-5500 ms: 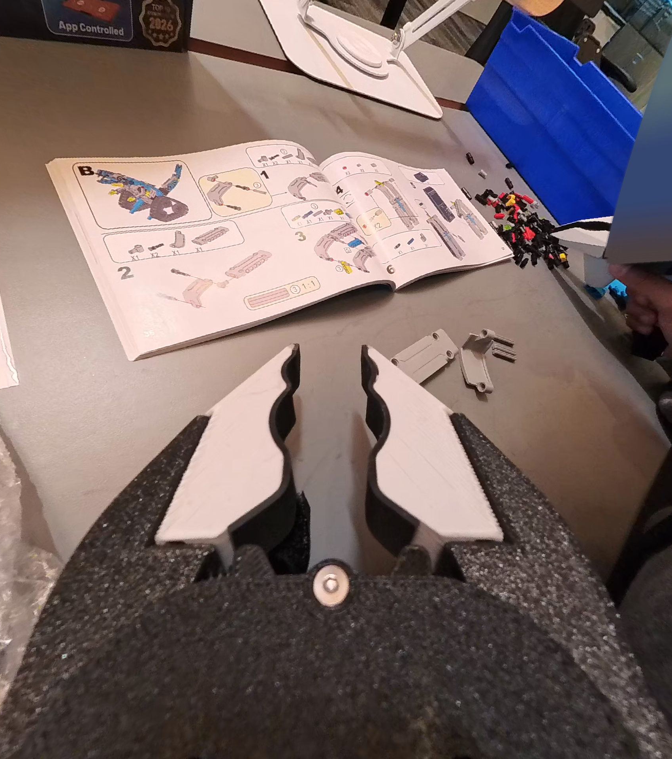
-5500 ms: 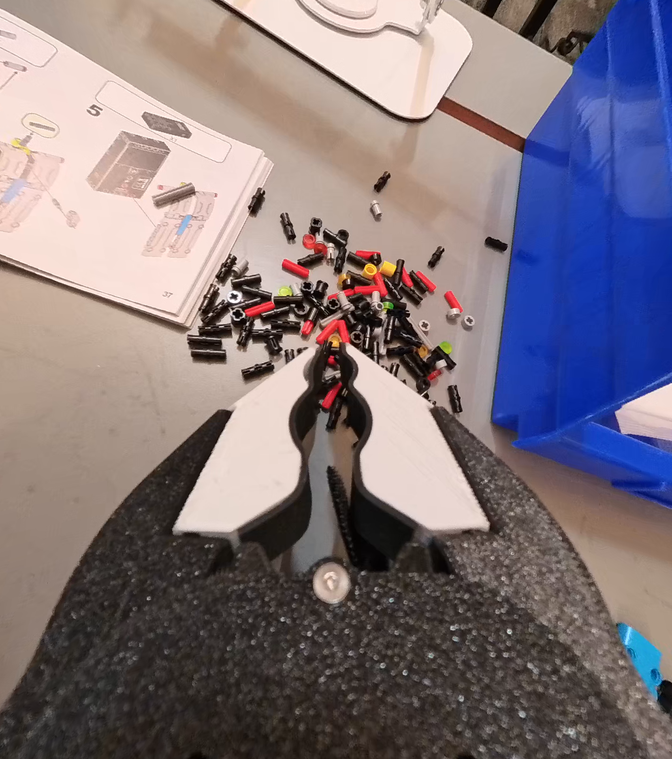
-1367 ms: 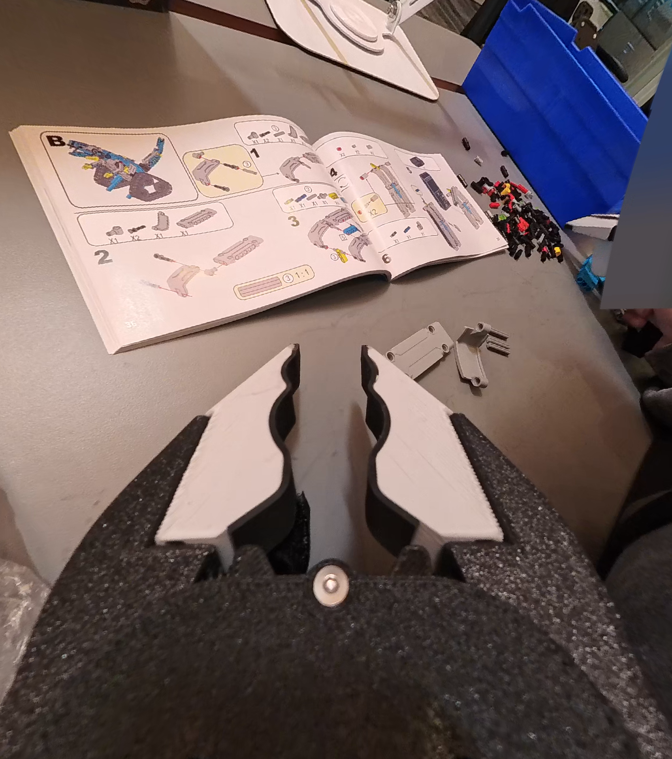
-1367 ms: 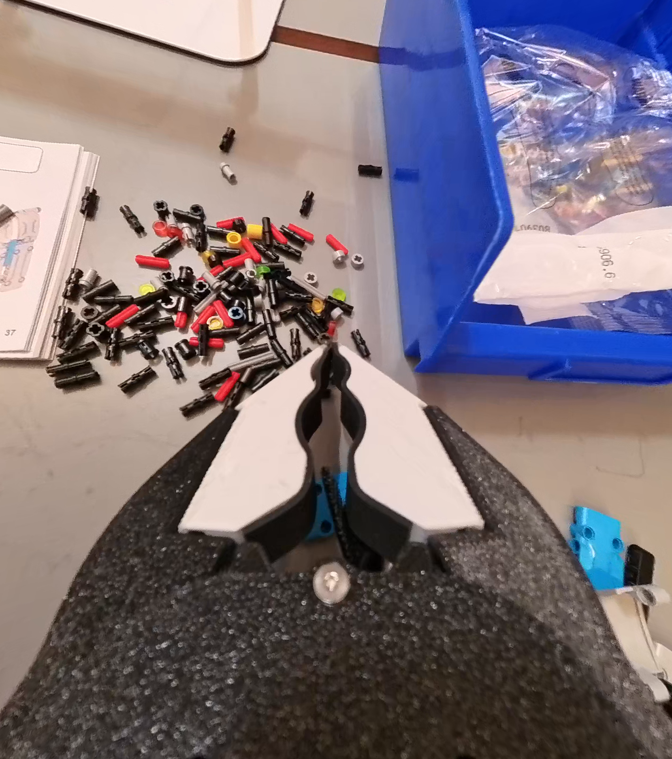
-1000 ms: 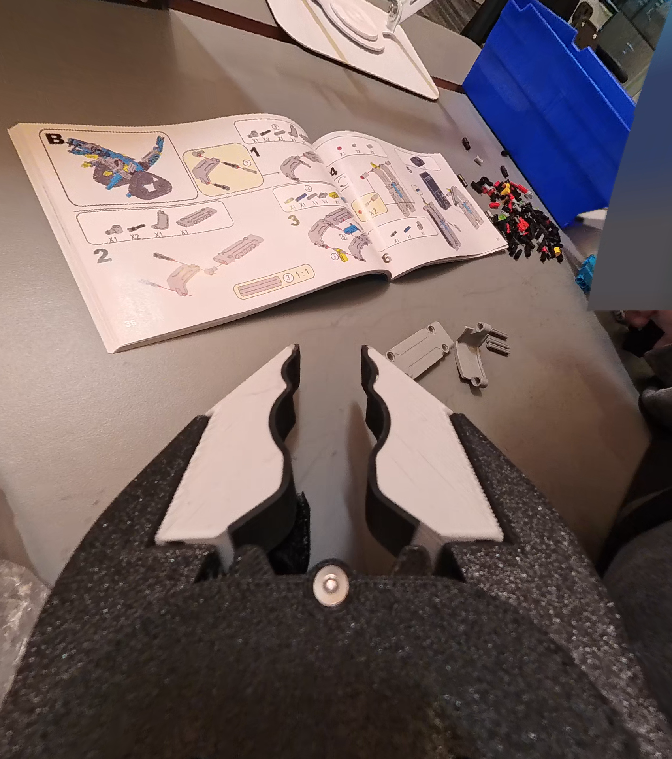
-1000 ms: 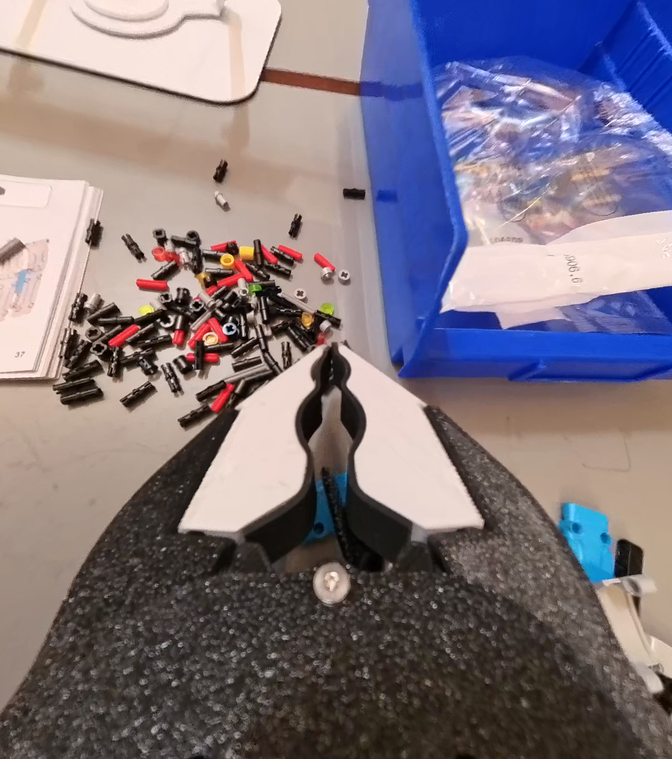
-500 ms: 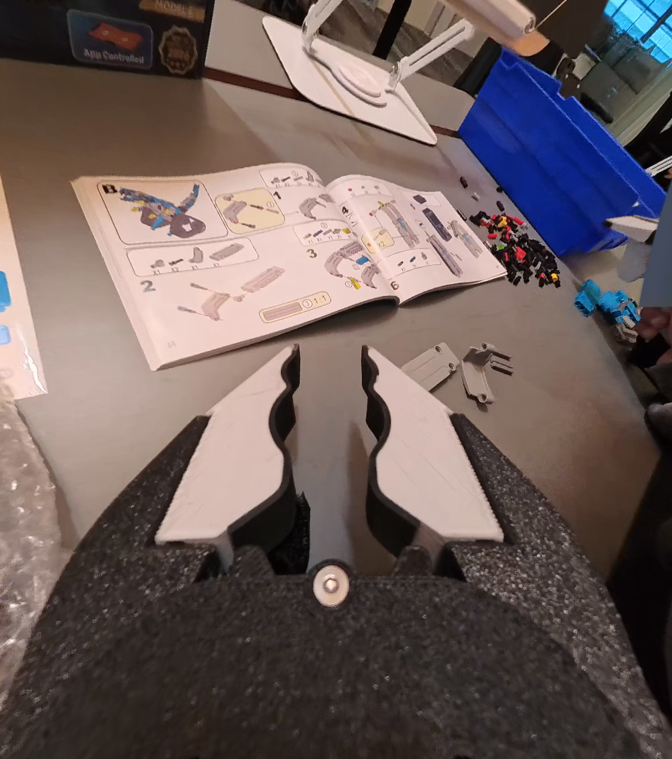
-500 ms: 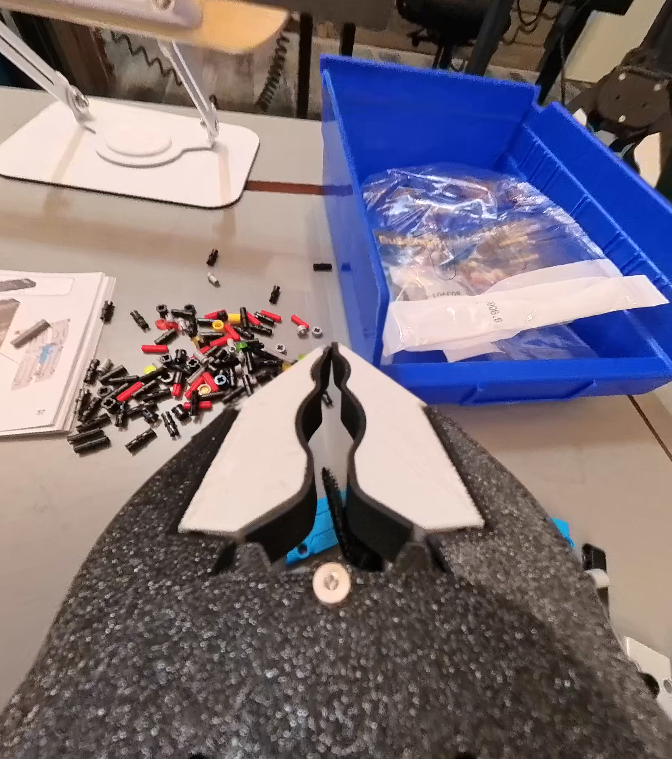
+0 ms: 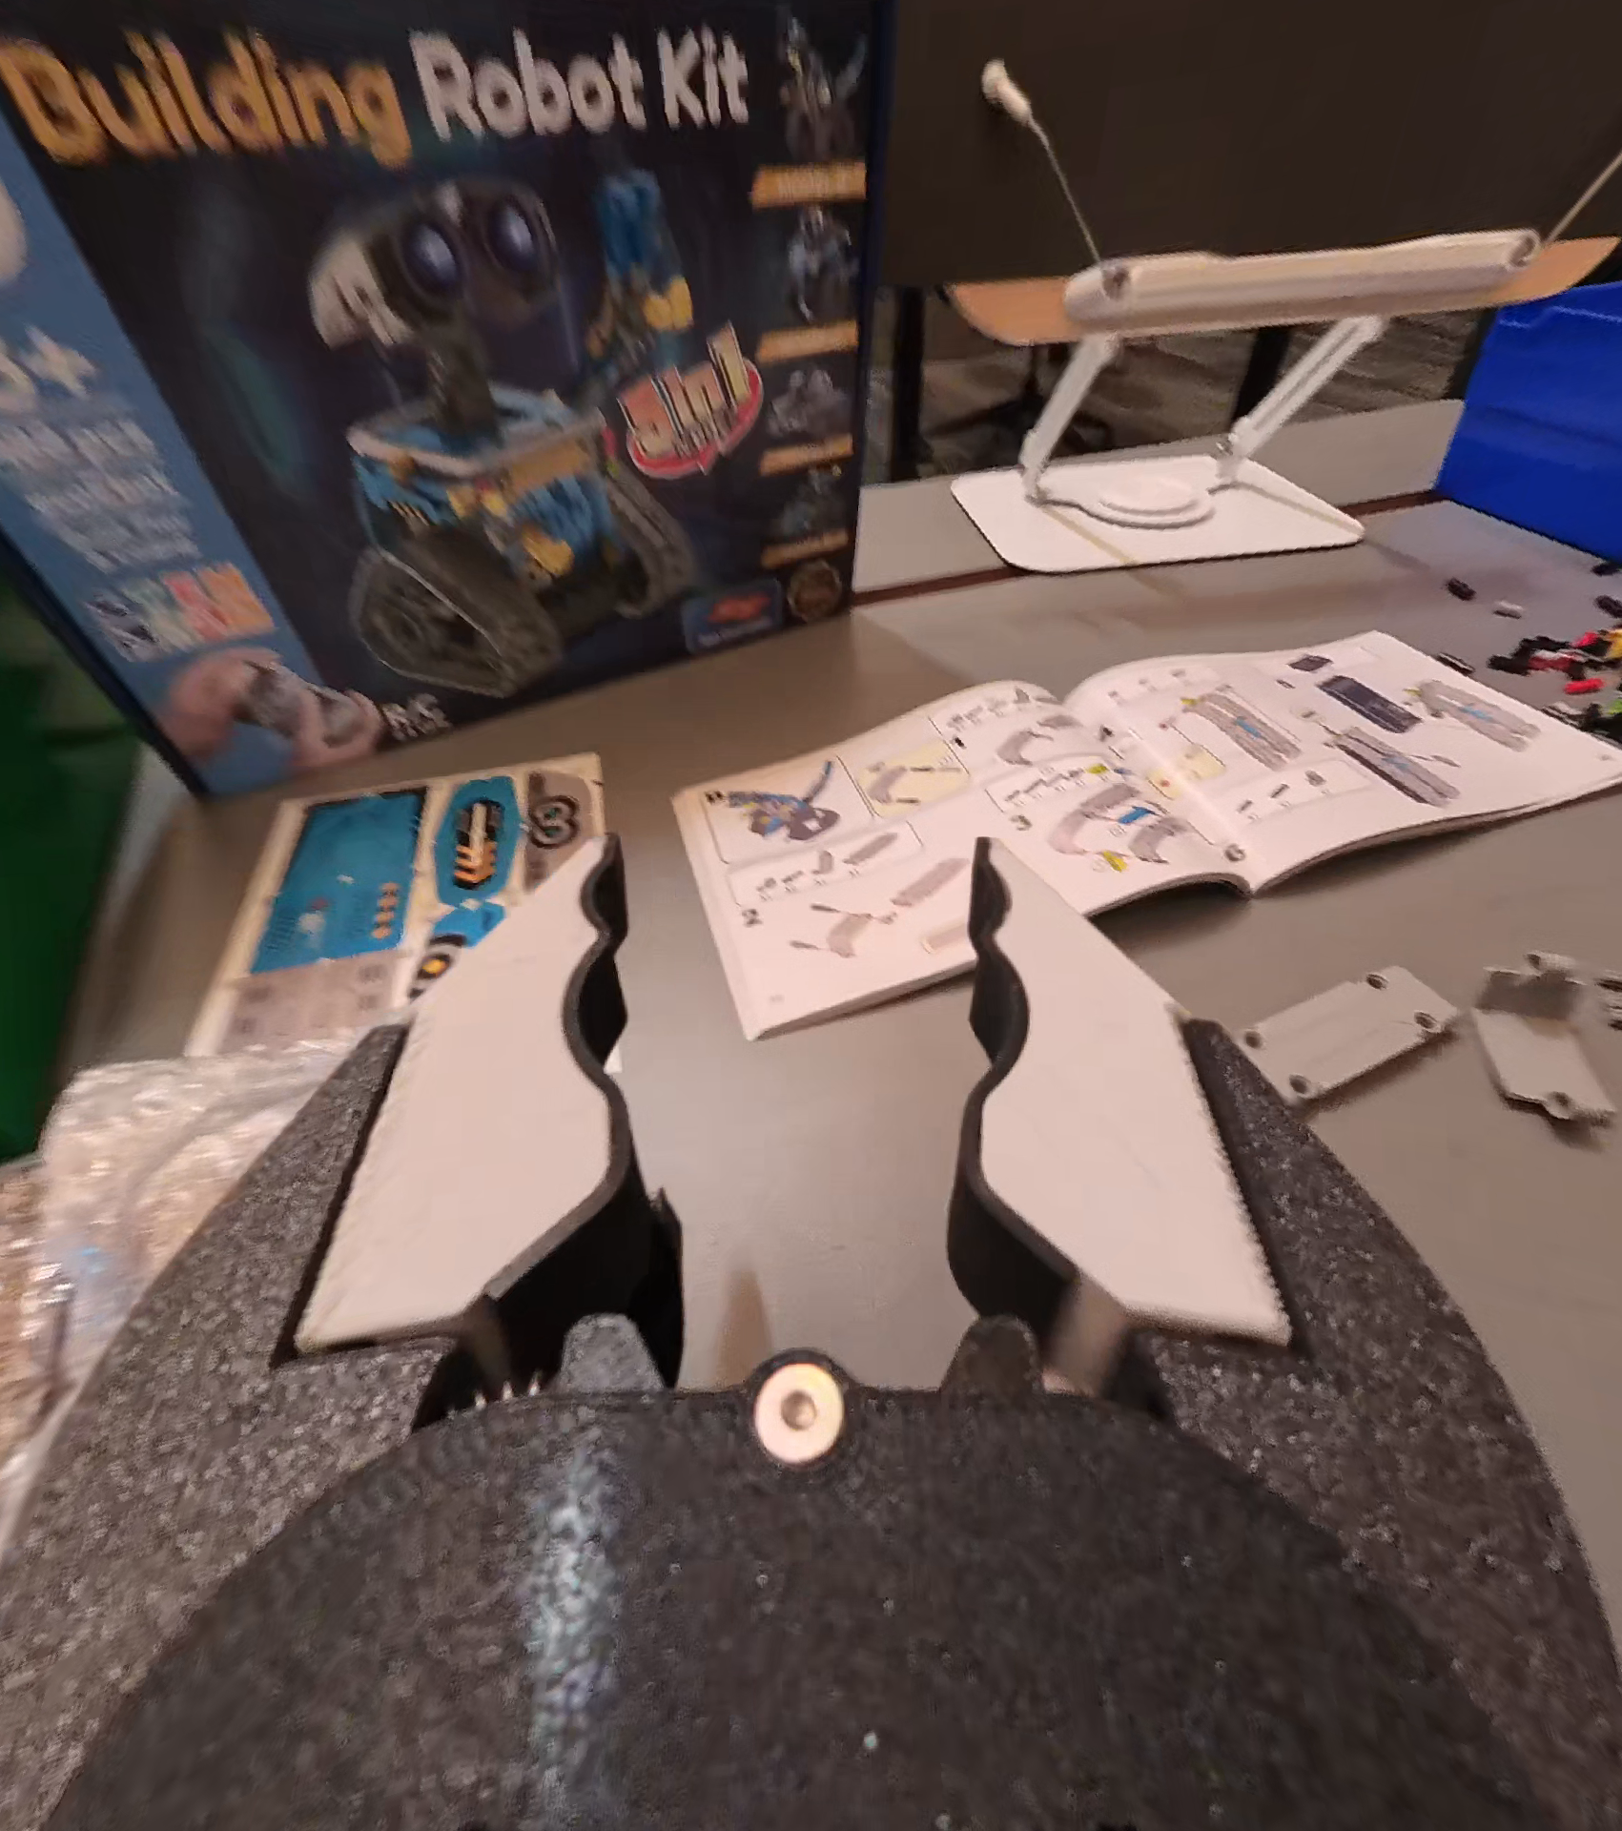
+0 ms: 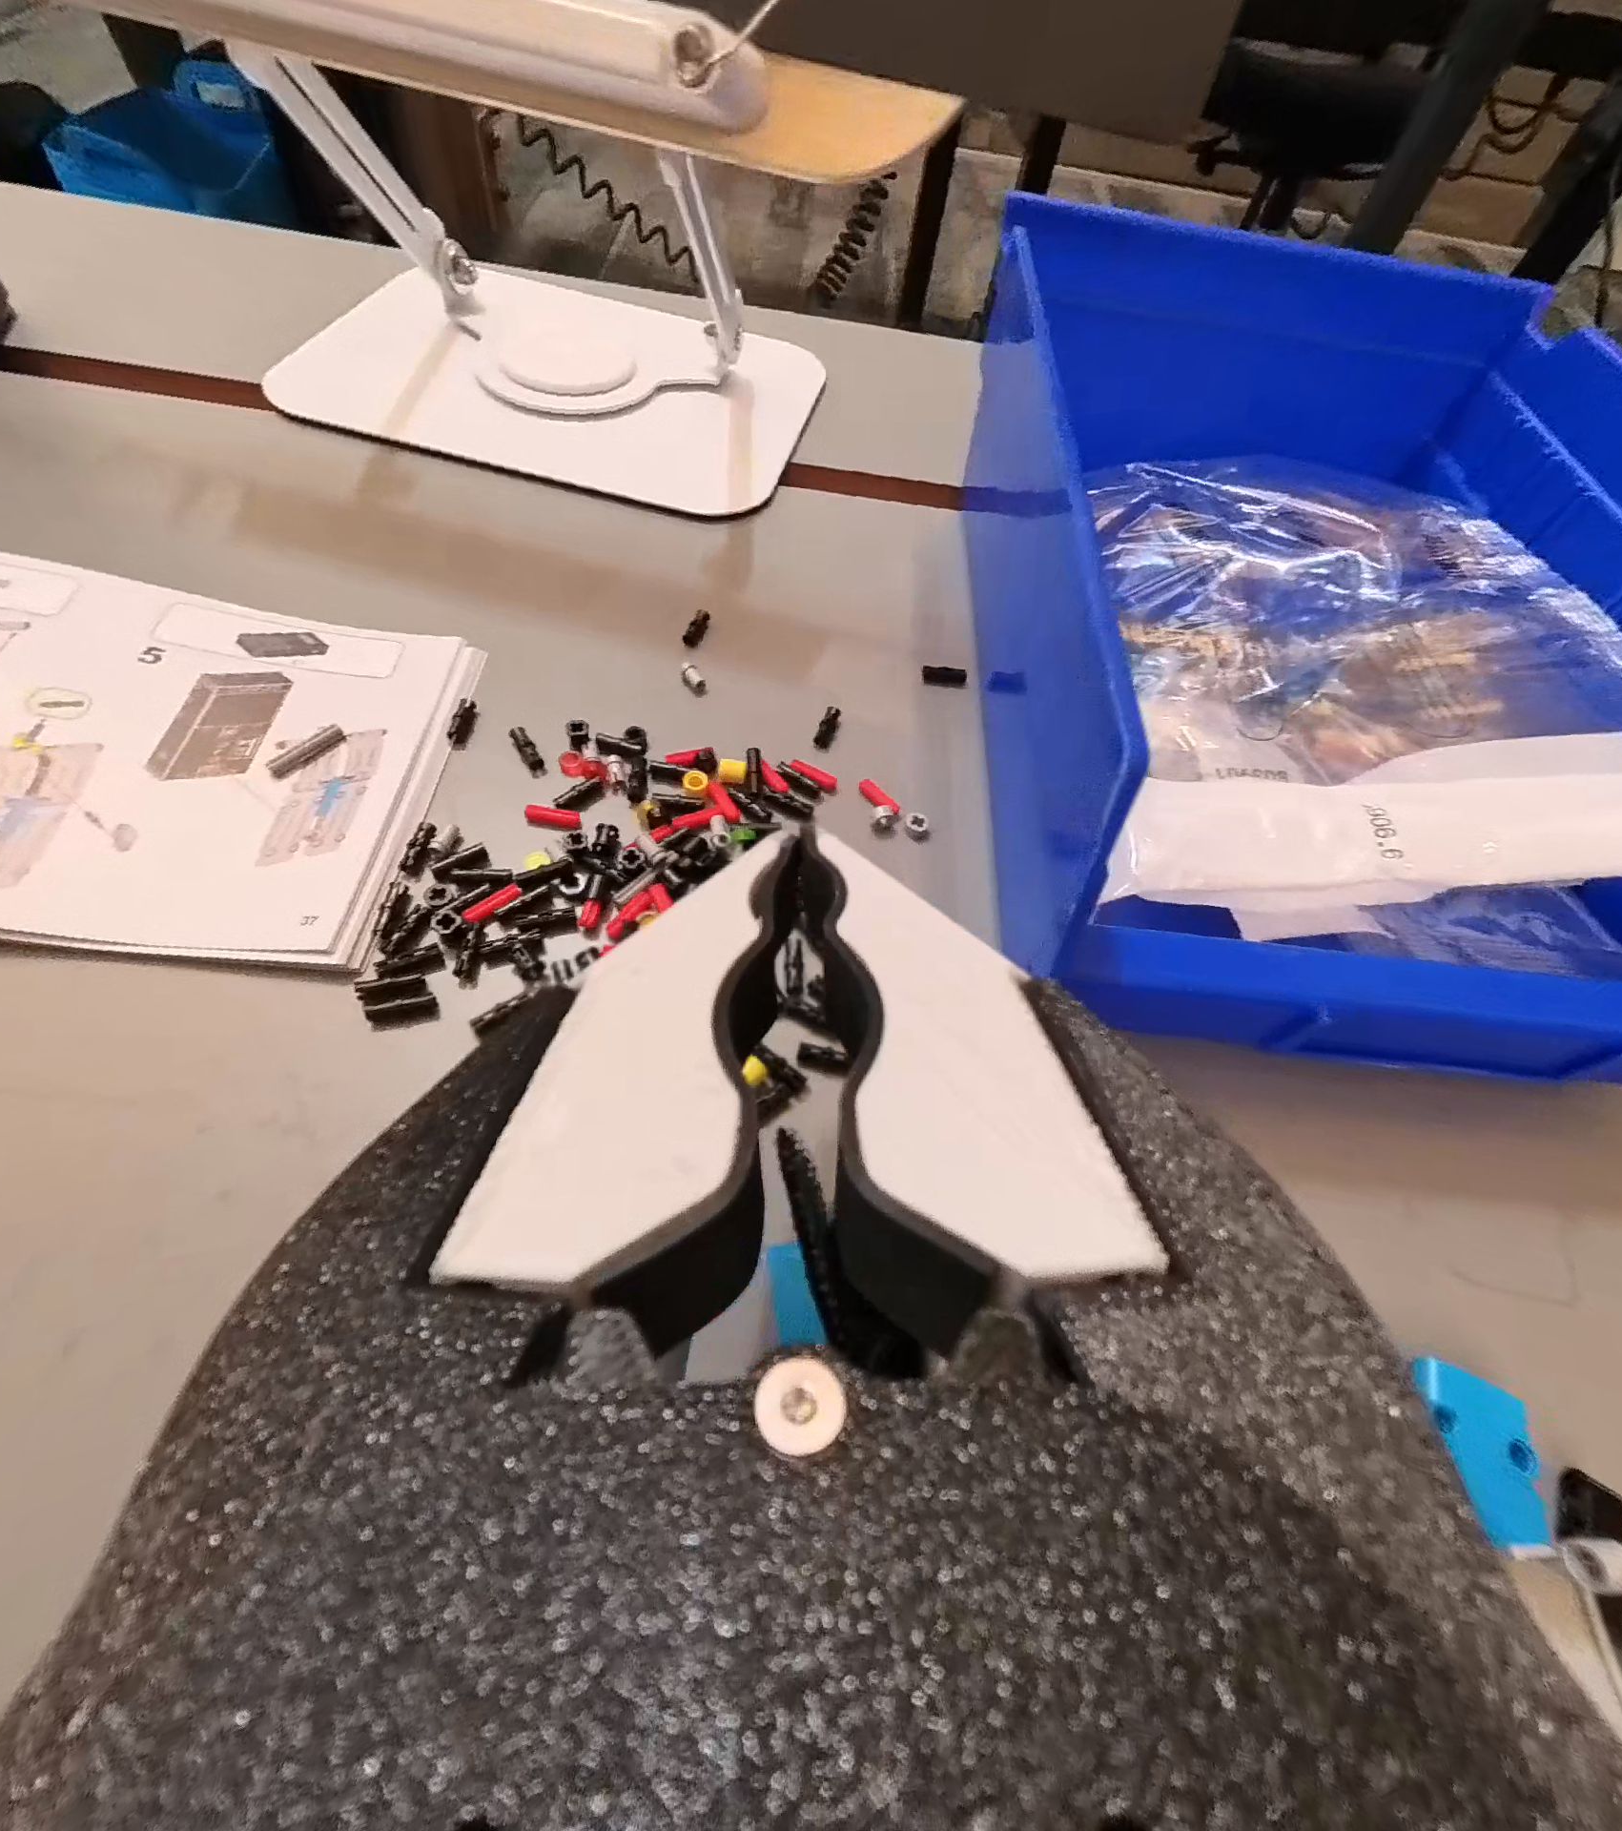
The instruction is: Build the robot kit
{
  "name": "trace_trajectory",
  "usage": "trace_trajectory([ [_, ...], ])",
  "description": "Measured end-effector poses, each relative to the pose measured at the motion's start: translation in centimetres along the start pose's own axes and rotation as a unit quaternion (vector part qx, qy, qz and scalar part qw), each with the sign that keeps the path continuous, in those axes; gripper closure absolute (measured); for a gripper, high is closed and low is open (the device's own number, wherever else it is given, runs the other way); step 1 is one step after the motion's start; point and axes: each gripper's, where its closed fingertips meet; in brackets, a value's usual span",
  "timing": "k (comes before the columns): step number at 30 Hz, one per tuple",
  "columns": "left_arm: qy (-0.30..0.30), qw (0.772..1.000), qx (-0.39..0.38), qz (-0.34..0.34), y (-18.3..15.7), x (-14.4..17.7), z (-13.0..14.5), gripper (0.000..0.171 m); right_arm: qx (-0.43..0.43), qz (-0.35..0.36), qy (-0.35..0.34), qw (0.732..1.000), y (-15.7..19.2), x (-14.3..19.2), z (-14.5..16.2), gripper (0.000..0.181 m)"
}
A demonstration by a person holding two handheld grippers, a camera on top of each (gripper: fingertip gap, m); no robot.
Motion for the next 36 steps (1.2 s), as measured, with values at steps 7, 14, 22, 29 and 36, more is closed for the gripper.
trace_trajectory([
  [7, -0.029, 0.997, -0.061, -0.039, -0.6, 0.7, -1.0, 0.101, 0.001, -0.026, 0.015, 1.0, 1.3, -0.3, 0.6, 0.181],
  [14, 0.014, 0.999, -0.019, -0.028, -0.6, -0.3, 0.9, 0.103, -0.02, -0.074, -0.005, 0.997, 2.4, 1.1, 0.5, 0.181],
  [22, 0.048, 0.998, -0.03, -0.023, -0.8, -0.7, 1.7, 0.11, 0.03, -0.12, -0.046, 0.991, 5.3, 3.1, -0.2, 0.181],
  [29, 0.036, 0.999, 0.008, 0.02, -1.9, 0.0, 1.1, 0.115, 0.056, -0.113, -0.037, 0.991, 5.7, 3.1, 0.0, 0.181],
  [36, 0.036, 0.998, 0.031, 0.04, -2.4, 0.2, 1.9, 0.116, 0.063, -0.124, -0.022, 0.99, 6.4, 2.9, 0.7, 0.181],
])
Point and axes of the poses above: each gripper's, where its closed fingertips meet, x back along the fingers, z out of its underside, y = z × x across the jaws, and after that the axes turned 12 degrees about z, right-handed
